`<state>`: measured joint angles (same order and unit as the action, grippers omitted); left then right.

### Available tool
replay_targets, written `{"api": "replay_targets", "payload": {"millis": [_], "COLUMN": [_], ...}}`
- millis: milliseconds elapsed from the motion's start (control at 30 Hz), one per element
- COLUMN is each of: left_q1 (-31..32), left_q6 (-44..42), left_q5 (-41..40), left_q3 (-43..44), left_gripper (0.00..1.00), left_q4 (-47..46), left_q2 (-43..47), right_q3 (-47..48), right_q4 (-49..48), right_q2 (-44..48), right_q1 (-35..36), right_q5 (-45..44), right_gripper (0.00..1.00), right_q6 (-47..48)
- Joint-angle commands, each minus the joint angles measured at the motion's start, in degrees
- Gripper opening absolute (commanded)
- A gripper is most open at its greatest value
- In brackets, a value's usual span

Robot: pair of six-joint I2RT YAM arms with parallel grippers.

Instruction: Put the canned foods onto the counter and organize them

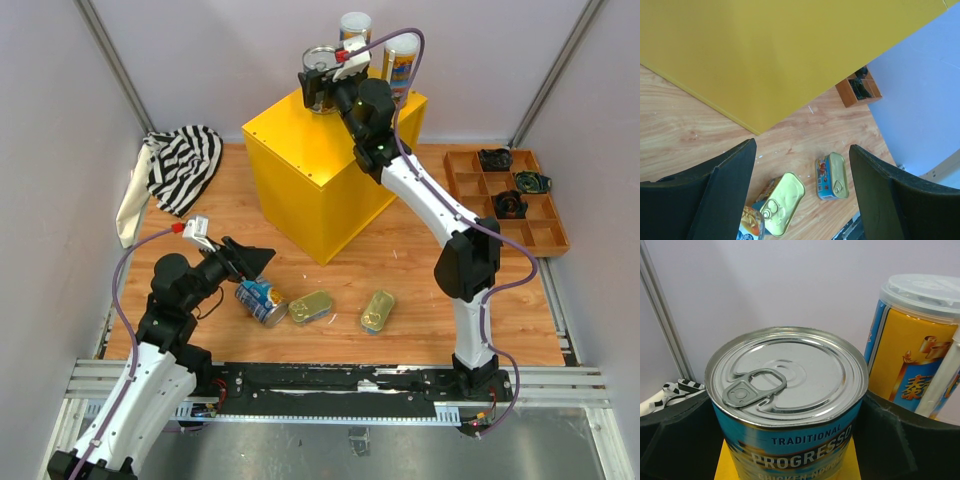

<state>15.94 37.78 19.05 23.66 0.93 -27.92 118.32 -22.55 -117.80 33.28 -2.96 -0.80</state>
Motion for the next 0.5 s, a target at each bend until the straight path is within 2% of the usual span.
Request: {"api": "replay_targets", "payload": {"millis": [0,133,200,233,367,467], "left_q1": [0.2,0.2,0.2,0.2,0.2,0.2], "left_q6": [0.1,-0.1,-0.3,-0.3,-0.4,-0.3], "left_q5": [-0.2,0.0,0.1,0.1,-0.4,-1.2], "left_q3": [-0.4,-0.1,0.0,0.1,0.7,1.4], "left_gripper": [0.80,0.79,0.80,0.80,0.80,0.80], "left_q4": [-1.1,-0.9,-0.4,-0.2,0.9,2.0], "left_q2": [0.7,0.8,0.8,0.9,1.0,1.0], "right_q3": [2.9,3.0,2.8,2.8,2.3,2.2], "right_q4": [-3.1,-2.5,-2.4,-2.2,-1.5,-0.6], "right_q2": [0.2,0.3,0.4,0.5,1.1,1.6], "right_q1": [1.4,1.7,1.7,1.7,1.9,2.1], "right_q5": [0.6,0.5,0.5,0.5,0.5,0.5], "right_gripper": [0.08,0.11,0.17,0.23,0.55,0.70], "right_q6": [0.0,0.4,0.5,0.5,0.6,0.7]}}
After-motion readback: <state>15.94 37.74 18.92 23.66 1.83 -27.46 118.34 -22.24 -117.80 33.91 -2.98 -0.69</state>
